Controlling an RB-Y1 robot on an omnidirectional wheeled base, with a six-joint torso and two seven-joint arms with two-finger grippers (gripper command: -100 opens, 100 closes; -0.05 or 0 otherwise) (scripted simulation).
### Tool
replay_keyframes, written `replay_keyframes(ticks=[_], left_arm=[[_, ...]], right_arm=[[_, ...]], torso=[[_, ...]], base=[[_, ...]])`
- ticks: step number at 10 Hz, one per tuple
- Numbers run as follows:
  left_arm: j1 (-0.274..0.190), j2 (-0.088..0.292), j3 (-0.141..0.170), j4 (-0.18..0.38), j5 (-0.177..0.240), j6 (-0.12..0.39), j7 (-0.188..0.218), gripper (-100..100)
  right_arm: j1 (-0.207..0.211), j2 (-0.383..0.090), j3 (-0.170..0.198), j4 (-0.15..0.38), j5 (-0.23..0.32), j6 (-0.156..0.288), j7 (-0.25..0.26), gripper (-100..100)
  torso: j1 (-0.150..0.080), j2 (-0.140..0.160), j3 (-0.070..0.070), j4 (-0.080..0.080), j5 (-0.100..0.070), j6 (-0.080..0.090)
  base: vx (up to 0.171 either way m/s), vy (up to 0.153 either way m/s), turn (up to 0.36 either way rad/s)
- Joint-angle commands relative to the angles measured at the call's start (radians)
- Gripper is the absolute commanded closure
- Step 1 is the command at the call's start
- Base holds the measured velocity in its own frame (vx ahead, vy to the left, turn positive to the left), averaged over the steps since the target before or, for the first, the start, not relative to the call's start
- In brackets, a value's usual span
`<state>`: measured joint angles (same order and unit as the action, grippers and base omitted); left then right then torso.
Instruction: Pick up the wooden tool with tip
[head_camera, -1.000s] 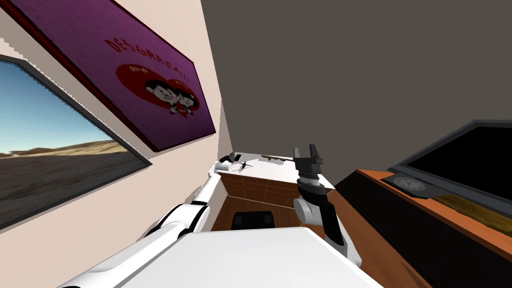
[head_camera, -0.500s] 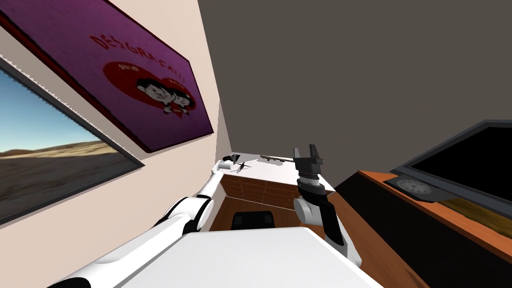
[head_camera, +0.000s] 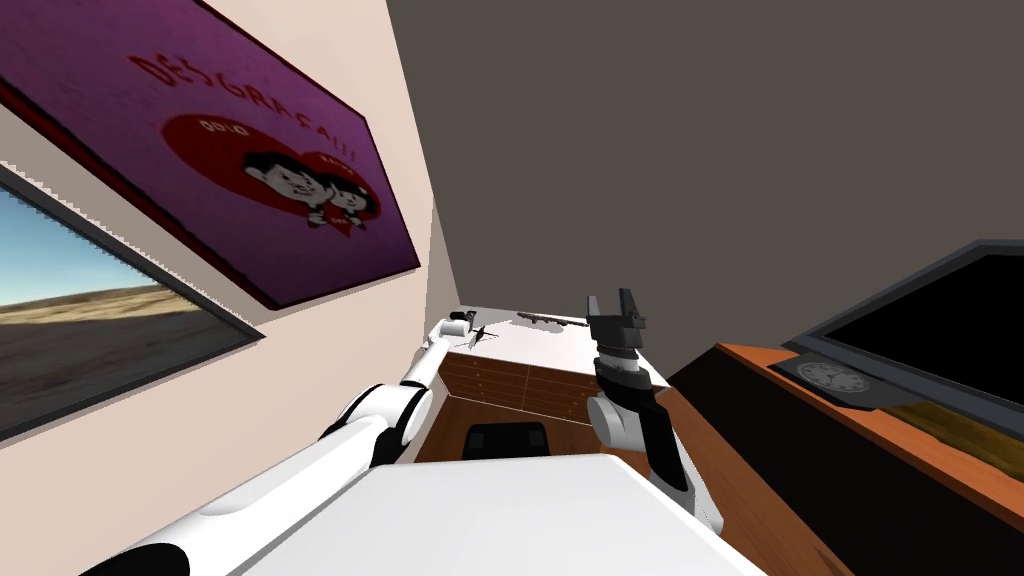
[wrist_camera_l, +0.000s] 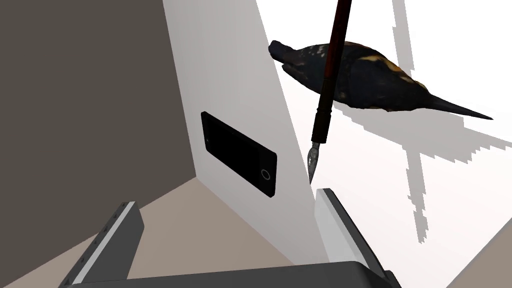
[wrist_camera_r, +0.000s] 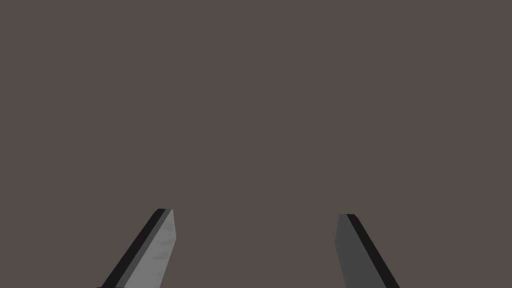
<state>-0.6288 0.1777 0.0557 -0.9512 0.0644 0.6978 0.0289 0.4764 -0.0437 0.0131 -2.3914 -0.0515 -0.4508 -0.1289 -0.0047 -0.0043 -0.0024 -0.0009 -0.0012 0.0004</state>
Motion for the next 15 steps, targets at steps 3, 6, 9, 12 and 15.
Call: replay_keyframes(ticks=[3, 6, 9, 12, 15], left_arm=[[-0.036, -0.004, 0.006, 0.103, -0.001, 0.022, -0.013, -100], [-0.072, -0.003, 0.012, 0.196, -0.003, 0.050, -0.028, -100], [-0.098, 0.001, 0.017, 0.272, -0.005, 0.067, -0.043, -100], [-0.112, 0.003, 0.021, 0.338, -0.006, 0.077, -0.054, -100], [-0.131, 0.000, 0.022, 0.400, -0.007, 0.061, -0.054, 0]], right_arm=[[0.000, 0.000, 0.000, 0.000, 0.000, 0.000, 0.000, 0], [0.000, 0.000, 0.000, 0.000, 0.000, 0.000, 0.000, 0], [0.000, 0.000, 0.000, 0.000, 0.000, 0.000, 0.000, 0], [0.000, 0.000, 0.000, 0.000, 0.000, 0.000, 0.000, 0], [0.000, 0.000, 0.000, 0.000, 0.000, 0.000, 0.000, 0]], torso=[[0.001, 0.000, 0.000, 0.000, 0.000, 0.000], [-0.001, 0.000, 0.000, 0.000, 0.000, 0.000], [0.002, 0.001, 0.000, 0.000, 0.000, 0.000], [0.001, 0.001, 0.000, 0.000, 0.000, 0.000], [0.003, 0.000, 0.000, 0.000, 0.000, -0.001]], base=[[0.039, -0.050, -0.008], [0.043, -0.068, -0.022], [0.035, -0.040, -0.022], [0.040, -0.049, -0.030], [0.050, -0.025, -0.030]])
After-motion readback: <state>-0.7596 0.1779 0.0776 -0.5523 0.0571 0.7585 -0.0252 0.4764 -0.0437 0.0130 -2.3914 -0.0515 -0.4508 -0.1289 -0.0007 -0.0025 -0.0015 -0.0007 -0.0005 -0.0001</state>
